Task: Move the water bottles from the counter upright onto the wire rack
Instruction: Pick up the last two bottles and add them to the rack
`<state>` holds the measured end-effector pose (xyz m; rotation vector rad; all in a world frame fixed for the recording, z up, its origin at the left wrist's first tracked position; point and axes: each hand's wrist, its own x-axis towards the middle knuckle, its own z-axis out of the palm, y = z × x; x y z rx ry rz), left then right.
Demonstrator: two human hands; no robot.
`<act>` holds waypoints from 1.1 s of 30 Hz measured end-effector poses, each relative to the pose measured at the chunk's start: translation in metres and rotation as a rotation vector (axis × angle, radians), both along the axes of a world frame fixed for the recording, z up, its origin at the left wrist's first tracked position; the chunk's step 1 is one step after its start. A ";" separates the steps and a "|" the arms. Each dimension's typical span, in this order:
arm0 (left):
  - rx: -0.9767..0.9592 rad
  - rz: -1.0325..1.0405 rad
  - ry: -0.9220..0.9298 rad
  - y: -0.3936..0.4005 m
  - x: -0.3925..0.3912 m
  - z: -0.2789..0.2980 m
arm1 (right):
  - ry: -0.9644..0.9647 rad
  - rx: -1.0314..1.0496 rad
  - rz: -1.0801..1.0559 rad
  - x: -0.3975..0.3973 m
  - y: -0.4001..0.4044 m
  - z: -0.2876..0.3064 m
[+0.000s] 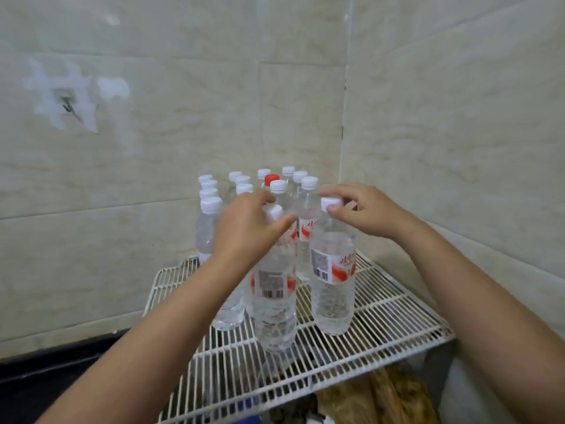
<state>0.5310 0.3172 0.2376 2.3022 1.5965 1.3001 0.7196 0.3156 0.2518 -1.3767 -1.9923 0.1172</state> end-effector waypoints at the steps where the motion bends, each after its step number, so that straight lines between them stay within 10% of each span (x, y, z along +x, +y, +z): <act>1: -0.010 0.003 0.052 0.003 0.001 0.004 | -0.048 -0.015 0.004 0.000 0.001 0.004; 15: -0.072 -0.047 0.390 -0.001 0.002 0.019 | -0.128 -0.050 -0.064 0.000 -0.008 0.008; 33: -0.138 0.031 0.352 0.049 0.051 0.028 | 0.077 0.024 -0.119 0.011 0.054 0.003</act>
